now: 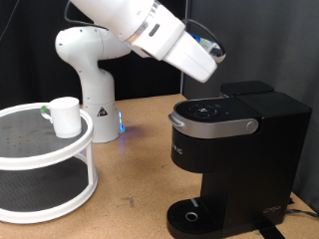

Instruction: Make a cup of coffee with the keurig machine

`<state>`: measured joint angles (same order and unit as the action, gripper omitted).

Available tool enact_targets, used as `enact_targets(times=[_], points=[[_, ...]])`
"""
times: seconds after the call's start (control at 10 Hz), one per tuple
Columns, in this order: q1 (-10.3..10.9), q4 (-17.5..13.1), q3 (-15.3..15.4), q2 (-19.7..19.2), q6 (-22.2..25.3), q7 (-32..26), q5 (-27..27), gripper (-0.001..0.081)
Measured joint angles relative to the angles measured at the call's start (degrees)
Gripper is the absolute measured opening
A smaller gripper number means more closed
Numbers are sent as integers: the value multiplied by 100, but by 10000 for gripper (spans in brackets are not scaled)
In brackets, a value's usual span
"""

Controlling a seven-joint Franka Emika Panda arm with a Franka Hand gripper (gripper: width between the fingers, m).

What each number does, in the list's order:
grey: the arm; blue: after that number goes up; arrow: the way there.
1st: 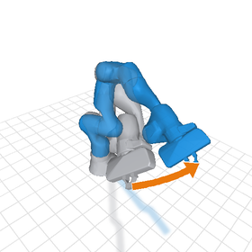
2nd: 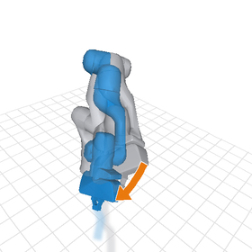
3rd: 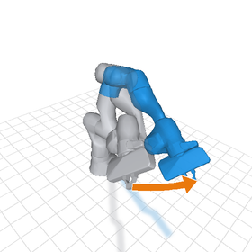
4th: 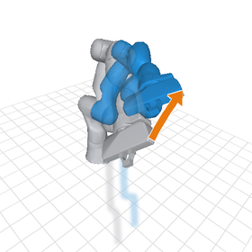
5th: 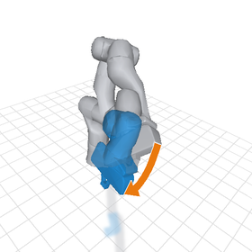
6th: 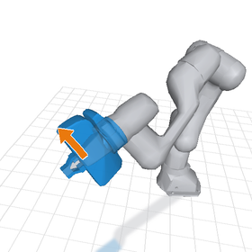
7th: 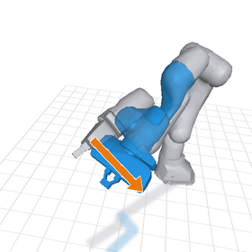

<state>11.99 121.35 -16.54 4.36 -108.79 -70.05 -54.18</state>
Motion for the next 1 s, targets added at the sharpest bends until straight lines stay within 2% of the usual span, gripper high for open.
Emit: enact_targets(times=[0.2,0.3,0.4,0.7,1.0], points=[[2,326,56,150,-564,235,-248,0],[-4,540,59,321,-702,274,-253,0],[-28,739,49,510,-710,282,-158,0],[-155,1103,-59,994,-164,303,303,0],[-155,1184,-24,960,-571,514,281,0]])
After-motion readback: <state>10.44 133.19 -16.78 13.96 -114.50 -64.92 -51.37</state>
